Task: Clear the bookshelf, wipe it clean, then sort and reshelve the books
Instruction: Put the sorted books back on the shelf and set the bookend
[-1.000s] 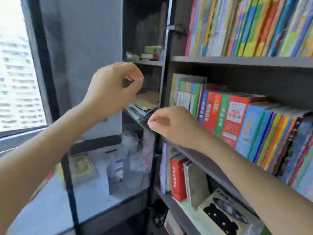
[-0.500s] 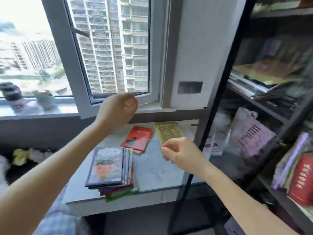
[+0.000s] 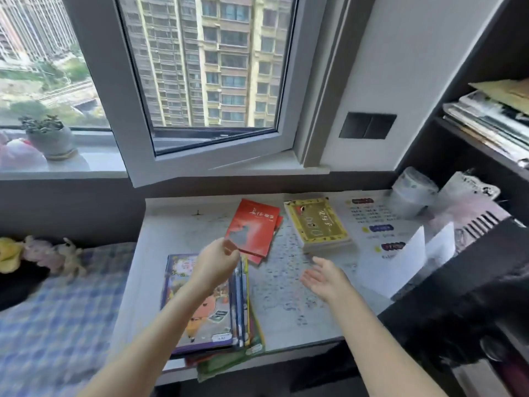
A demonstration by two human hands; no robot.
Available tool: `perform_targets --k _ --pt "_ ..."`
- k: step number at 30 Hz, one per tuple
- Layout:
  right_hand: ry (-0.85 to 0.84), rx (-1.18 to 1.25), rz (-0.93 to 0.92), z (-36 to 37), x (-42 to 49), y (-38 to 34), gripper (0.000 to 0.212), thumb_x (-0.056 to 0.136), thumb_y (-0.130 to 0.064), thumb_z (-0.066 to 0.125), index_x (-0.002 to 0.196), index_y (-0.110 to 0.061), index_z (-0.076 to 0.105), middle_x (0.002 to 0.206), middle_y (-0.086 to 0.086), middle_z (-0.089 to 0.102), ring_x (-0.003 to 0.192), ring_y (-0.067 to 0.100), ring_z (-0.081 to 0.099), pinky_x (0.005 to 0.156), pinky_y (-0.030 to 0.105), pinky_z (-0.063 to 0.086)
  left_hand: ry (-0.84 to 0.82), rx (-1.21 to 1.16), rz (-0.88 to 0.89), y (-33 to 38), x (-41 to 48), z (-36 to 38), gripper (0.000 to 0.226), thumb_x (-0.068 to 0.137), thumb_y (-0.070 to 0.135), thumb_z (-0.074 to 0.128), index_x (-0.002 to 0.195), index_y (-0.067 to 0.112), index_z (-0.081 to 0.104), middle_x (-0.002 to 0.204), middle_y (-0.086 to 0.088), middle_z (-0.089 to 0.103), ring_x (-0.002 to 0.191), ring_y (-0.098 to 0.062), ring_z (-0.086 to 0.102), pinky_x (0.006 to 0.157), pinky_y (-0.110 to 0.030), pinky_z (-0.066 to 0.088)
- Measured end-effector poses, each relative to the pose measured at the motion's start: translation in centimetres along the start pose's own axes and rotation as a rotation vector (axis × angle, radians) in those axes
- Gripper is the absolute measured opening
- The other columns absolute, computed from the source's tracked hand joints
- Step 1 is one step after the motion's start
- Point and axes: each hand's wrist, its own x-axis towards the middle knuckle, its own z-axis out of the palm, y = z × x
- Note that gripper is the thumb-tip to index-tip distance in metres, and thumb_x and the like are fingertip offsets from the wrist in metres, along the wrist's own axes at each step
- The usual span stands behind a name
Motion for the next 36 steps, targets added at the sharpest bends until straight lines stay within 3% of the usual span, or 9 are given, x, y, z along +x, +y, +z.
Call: perform_targets --k 7,11,14,16,19,22,25,30,36 --pt "0.104 0.323 0.107 0.8 11.8 -2.9 0.057 0.101 -0.017 0.047 0.149 0.0 0.02 0.153 0.022 0.023 0.141 0.032 0.028 0.112 0.037 0.029 -0.079 -0.044 -0.022 2.2 7.9 4.3 0.024 0.096 0.015 0.05 0.114 0.01 0.063 0.111 -0.001 0.066 0.089 -0.007 0.055 0.058 -0.006 0.039" --pt "0.189 0.272 0.08 1.6 18.3 -4.2 0.012 0.102 -0.02 0.045 0.108 -0.009 0.047 0.093 0.015 0.058 0.077 0.025 0.056 0.059 0.033 0.05 -0.052 -0.058 -0.089 1.5 12.1 5.0 0.02 0.094 0.014 0.051 0.106 0.01 0.066 0.106 -0.003 0.068 0.089 -0.011 0.058 0.066 -0.016 0.04" --pt "0.26 0.103 0.161 2.8 21.0 -4.4 0.025 0.098 -0.021 0.046 0.076 -0.01 0.044 0.065 0.009 0.048 0.065 0.016 0.049 0.061 0.027 0.047 -0.041 0.024 -0.204 -0.8 14.8 4.9 0.021 0.092 0.014 0.05 0.102 0.01 0.067 0.107 -0.007 0.068 0.096 -0.02 0.06 0.072 -0.024 0.036" --pt "0.227 -0.108 0.274 3.5 19.3 -3.6 0.029 0.095 -0.024 0.051 0.072 -0.013 0.038 0.062 0.009 0.04 0.064 0.009 0.051 0.075 0.029 0.053 -0.024 0.108 -0.259 -2.7 15.4 4.3 0.03 0.09 0.021 0.047 0.106 0.004 0.067 0.11 -0.013 0.068 0.103 -0.028 0.06 0.075 -0.029 0.04" --pt "-0.027 -0.486 0.399 5.4 15.3 -0.4 0.027 0.092 -0.033 0.06 0.096 -0.01 0.046 0.049 0.008 0.048 0.032 0.013 0.045 0.035 0.023 0.043 0.155 0.219 -0.351 -6.9 14.7 2.3 0.038 0.092 0.026 0.052 0.12 0.0 0.06 0.12 -0.021 0.06 0.114 -0.037 0.052 0.094 -0.04 0.038" --pt "-0.2 -0.635 0.405 7.0 12.6 3.5 0.066 0.088 -0.044 0.064 0.137 -0.004 0.041 0.122 0.022 0.057 0.099 0.029 0.064 0.083 0.037 0.054 0.242 0.18 -0.557 -11.1 12.2 0.3 0.056 0.093 0.044 0.052 0.128 -0.001 0.053 0.128 -0.022 0.055 0.121 -0.038 0.047 0.099 -0.042 0.036" --pt "-0.293 -0.685 0.403 8.1 10.5 6.6 0.065 0.081 -0.05 0.068 0.129 -0.009 0.052 0.121 0.009 0.058 0.114 0.026 0.055 0.106 0.04 0.039 0.01 -0.274 -0.882 -13.4 9.2 -0.3 0.075 0.084 0.072 0.045 0.115 0.005 0.06 0.117 -0.015 0.063 0.109 -0.034 0.057 0.094 -0.043 0.044" --pt "-0.362 -0.789 0.257 8.2 9.4 8.5 0.082 0.048 -0.06 0.086 0.11 -0.011 0.066 0.103 -0.004 0.073 0.099 0.015 0.067 0.084 0.029 0.051 -0.205 -0.502 -0.901 -16.3 4.2 1.2 0.107 0.047 0.097 0.05 0.112 0.014 0.067 0.115 -0.01 0.069 0.104 -0.03 0.066 0.101 -0.047 0.046" --pt "-0.417 -0.764 0.224 8.9 9.0 8.5 0.028 0.071 -0.041 0.079 0.088 -0.02 0.072 0.084 -0.007 0.073 0.075 0.004 0.064 0.07 0.021 0.045 -0.277 -1.026 -0.933 -13.5 2.1 2.5 0.051 0.078 0.054 0.062 0.106 0.012 0.068 0.096 -0.009 0.075 0.08 -0.024 0.073 0.076 -0.038 0.056"
